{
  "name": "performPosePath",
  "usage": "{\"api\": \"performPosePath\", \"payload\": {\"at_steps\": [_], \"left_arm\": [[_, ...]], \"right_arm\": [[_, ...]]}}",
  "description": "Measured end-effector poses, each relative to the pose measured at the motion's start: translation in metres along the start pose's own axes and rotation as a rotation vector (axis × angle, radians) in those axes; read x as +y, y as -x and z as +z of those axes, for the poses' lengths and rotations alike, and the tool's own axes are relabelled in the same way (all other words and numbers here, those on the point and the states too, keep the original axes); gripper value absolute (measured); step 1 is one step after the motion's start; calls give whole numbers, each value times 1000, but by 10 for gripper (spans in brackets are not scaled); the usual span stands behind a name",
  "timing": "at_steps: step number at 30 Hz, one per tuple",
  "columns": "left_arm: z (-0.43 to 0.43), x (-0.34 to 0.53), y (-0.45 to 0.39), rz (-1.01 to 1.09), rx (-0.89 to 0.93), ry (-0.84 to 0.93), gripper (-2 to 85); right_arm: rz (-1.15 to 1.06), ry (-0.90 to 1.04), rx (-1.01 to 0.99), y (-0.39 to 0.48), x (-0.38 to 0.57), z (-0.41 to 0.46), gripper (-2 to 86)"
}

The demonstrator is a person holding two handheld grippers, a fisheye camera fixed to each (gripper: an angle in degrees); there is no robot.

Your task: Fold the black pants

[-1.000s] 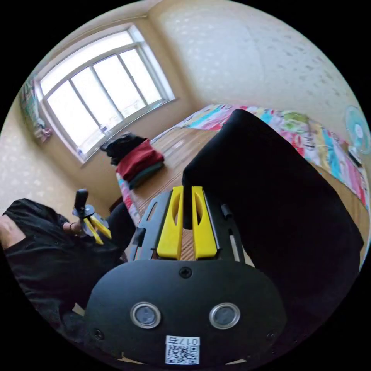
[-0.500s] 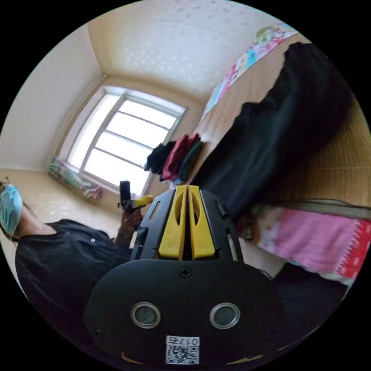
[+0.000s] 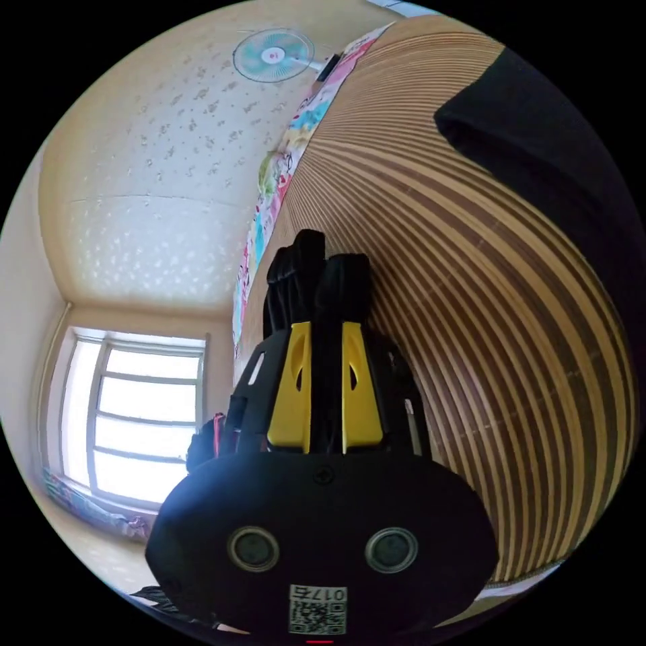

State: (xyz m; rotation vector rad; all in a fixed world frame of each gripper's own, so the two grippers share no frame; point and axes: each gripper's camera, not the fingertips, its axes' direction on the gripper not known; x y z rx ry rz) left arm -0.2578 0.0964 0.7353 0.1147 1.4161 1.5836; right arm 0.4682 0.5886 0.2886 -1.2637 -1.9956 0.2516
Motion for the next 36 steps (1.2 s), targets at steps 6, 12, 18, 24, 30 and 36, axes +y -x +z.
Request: {"api": "performPosePath", "payload": {"at_steps": [6,12,18,24,30,36], "left_arm": [[7,5,-7,29,-38,-29,97],[17,-64,-34,174,25,-208,160],[47,-117,-51,182,241,-343,135],[-18,-32,-96,232,148,-499,39],[-159,-7,-198,567,69,-493,32],[-283,53,-354,838,-173,-698,34]], "right_arm": [[-274,45,-318,53,64,-20,27],[-590,264,-588,143,195,-41,22],[-727,369,-834,170,315,-86,20],[-731,145,-793,148,360,-193,17],[-906,-46,-763,209,406,-294,15],[-1179,-209,-967,303,481,-392,15]]}}
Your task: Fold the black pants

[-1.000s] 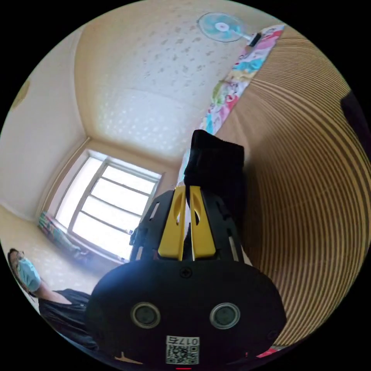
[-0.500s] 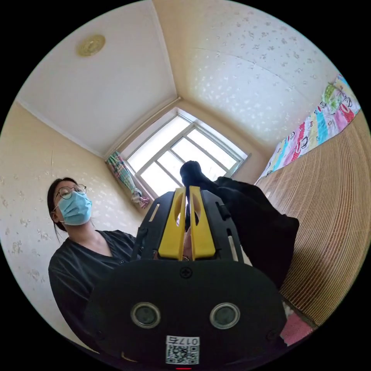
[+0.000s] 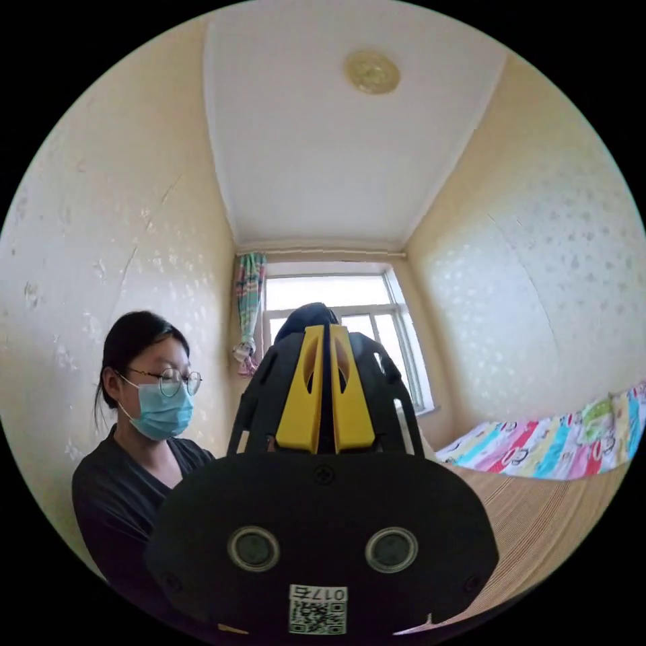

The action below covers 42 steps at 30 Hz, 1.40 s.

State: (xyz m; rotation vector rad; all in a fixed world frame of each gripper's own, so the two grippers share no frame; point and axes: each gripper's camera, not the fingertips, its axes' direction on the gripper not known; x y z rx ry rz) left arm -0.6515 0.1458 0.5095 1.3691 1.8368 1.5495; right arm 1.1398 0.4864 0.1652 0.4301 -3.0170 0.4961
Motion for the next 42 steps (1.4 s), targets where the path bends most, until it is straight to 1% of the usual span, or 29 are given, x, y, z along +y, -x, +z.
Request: {"api": "performPosePath", "payload": {"at_steps": [3,5,6,8,9,11,15,18,20,21,23,24,25,26,27,28,29,30,31,32,33,35,36,37,38,39,40,41,42], "left_arm": [[-39,-33,-57,81,-75,-121,36],[-54,-34,-87,89,-113,-180,37],[-64,-22,-103,74,-113,-248,37],[-73,9,-128,55,-119,-360,37],[-76,32,-144,42,-147,-411,36],[-74,62,-161,-9,-176,-432,36],[-49,107,-174,-54,-188,-425,35],[-20,115,-161,-37,-206,-407,33],[6,103,-129,-86,-203,-344,31],[26,89,-94,-110,-181,-305,31],[69,52,-22,-110,-139,-228,31],[107,12,38,-99,-128,-139,34],[154,-35,104,-104,-135,-21,41],[180,-60,141,-115,-137,44,46],[228,-104,215,-145,-133,130,63],[270,-134,285,-171,-144,201,87],[285,-142,313,-194,-179,231,92],[309,-144,364,-253,-282,299,102],[328,-130,402,-303,-374,382,112],[336,-118,416,-326,-403,415,117],[349,-84,436,-369,-413,458,125],[372,-13,449,-374,-317,525,120],[388,46,450,-370,-245,598,114],[401,111,445,-386,-192,681,111],[406,143,441,-395,-168,720,111],[411,208,430,-420,-120,799,111],[409,270,417,-465,-86,862,111],[405,299,410,-496,-71,884,111],[393,346,395,-556,-38,903,112]], "right_arm": [[-146,-20,66,70,-26,12,15],[-199,-11,217,117,-22,23,14],[-209,-13,272,126,-16,26,14],[-280,-95,466,155,30,32,14],[-295,-126,492,159,44,31,15],[-293,-215,520,166,94,22,15],[-235,-297,507,155,143,0,16],[-239,-349,615,127,163,2,16],[-240,-323,667,80,153,21,15],[-245,-313,672,63,146,26,15],[-260,-265,721,-25,99,59,16],[-258,-245,729,-54,80,70,16],[-240,-195,746,-119,37,97,16],[-210,-136,787,-193,-9,129,17],[-196,-106,814,-232,-30,145,17],[-167,-27,867,-312,-63,175,18],[-52,88,897,-389,-82,194,18],[38,142,906,-422,-86,199,17],[155,214,918,-470,-81,200,16],[198,228,937,-497,-62,194,14],[215,230,949,-508,-49,189,13],[269,322,966,-545,21,162,10],[281,362,969,-554,43,154,10],[322,451,992,-571,90,136,10],[383,547,1026,-587,142,113,11],[418,595,1036,-593,169,101,12],[495,683,1039,-600,222,76,14],[579,755,1018,-600,273,52,16],[619,779,1000,-597,297,40,18]]}}
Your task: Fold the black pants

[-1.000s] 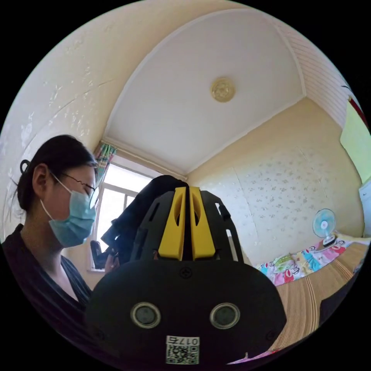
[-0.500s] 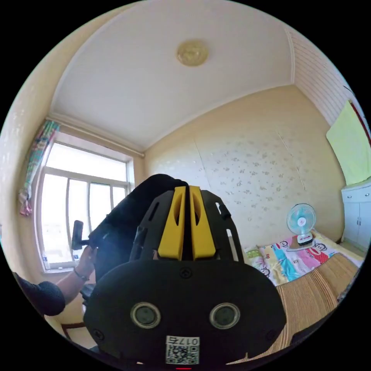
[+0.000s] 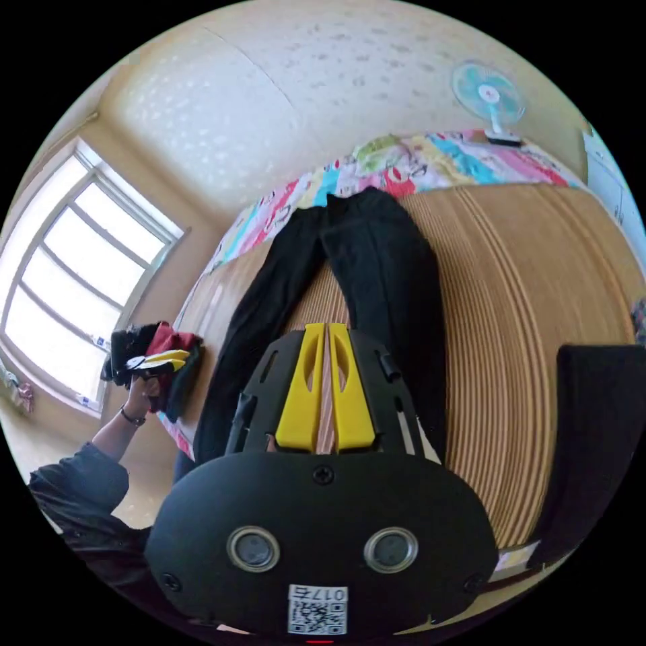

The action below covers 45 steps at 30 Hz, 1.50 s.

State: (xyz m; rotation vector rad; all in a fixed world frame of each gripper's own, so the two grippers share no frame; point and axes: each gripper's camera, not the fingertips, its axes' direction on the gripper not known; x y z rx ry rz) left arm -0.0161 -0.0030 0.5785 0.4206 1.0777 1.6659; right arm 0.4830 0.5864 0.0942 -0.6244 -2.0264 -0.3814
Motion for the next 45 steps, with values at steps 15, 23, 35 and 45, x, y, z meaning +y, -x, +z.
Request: {"api": "performPosePath", "payload": {"at_steps": [15,23,35,45], "left_arm": [[12,277,-7,-328,181,-51,92],[-41,294,55,-296,467,35,31],[-47,185,-57,78,357,-35,123],[64,106,-103,168,467,342,20]], "right_arm": [[14,104,-220,69,212,-20,74],[115,-113,57,17,176,-149,85],[467,-45,-67,-150,187,-246,114],[316,-37,-492,-147,175,-378,34]]}}
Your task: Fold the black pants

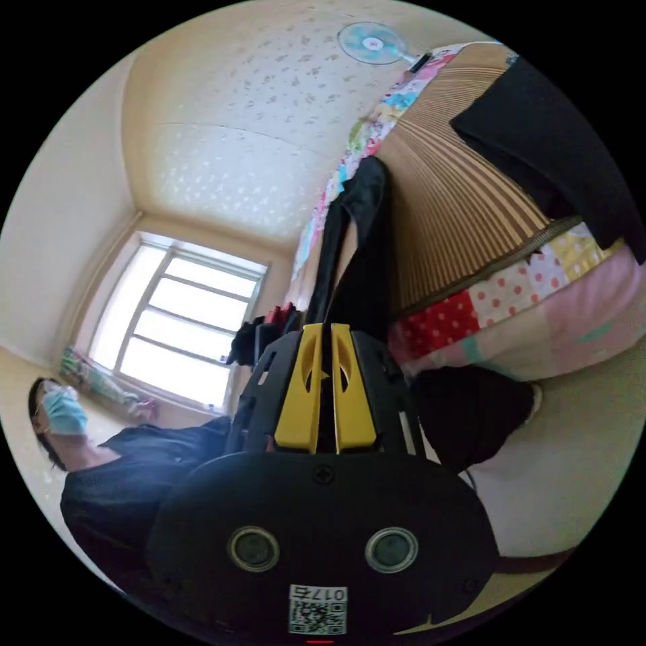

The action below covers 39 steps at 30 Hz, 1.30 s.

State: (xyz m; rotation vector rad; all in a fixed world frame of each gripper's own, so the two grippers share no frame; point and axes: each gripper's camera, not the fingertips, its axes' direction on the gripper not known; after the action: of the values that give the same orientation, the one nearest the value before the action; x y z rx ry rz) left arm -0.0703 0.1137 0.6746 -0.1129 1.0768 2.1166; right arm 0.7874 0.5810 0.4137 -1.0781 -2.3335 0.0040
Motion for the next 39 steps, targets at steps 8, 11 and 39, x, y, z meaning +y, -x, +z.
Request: {"api": "performPosePath", "payload": {"at_steps": [8,11,39], "left_arm": [[-36,142,-12,-93,233,-260,13],[-32,165,-1,-253,66,-175,51],[-187,139,-34,-92,112,-302,27]], "right_arm": [[98,67,-93,-33,64,-80,26],[139,26,-68,-27,81,-87,26],[-79,237,-142,53,-137,31,39]]}}
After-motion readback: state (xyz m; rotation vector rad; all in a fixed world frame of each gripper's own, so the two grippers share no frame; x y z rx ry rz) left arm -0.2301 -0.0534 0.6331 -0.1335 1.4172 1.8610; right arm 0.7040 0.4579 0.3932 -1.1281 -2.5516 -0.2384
